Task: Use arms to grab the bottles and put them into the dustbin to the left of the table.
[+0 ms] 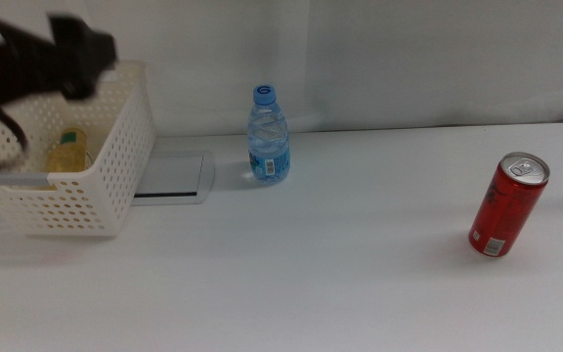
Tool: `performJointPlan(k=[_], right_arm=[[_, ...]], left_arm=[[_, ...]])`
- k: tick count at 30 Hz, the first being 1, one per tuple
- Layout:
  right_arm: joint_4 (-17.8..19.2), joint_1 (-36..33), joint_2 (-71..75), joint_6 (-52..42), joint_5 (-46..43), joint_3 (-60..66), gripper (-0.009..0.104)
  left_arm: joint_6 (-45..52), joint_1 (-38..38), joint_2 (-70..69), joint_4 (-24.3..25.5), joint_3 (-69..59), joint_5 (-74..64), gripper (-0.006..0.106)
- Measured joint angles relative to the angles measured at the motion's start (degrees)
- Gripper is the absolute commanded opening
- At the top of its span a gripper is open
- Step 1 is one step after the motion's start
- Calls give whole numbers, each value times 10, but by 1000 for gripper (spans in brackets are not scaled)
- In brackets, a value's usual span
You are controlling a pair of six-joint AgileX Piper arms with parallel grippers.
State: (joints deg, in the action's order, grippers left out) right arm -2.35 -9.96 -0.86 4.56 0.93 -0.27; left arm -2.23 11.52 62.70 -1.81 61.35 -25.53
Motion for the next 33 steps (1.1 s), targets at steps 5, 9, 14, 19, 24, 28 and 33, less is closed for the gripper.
performJointPlan(k=[5, 9, 14, 19, 24, 28, 33], right_arm=[[0, 0, 0, 0, 0, 0, 103], [0, 0, 0, 1, 0, 0, 103], [0, 0, 0, 1, 0, 0, 103], [0, 0, 0, 1, 0, 0, 103], [0, 0, 0, 1, 0, 0, 103], [0, 0, 0, 1, 0, 0, 103], [0, 0, 0, 0, 0, 0, 103]], left_arm=[[6, 69, -16, 0, -134, 127, 93], [6, 107, -3, 0, -243, 280, 93], [1, 116, 67, 0, -303, 450, 93], [-12, 116, 182, -1, -306, 602, 93], [-16, 116, 310, 2, -287, 718, 93], [-17, 116, 389, 12, -243, 749, 93], [-24, 116, 468, 25, -173, 760, 93]])
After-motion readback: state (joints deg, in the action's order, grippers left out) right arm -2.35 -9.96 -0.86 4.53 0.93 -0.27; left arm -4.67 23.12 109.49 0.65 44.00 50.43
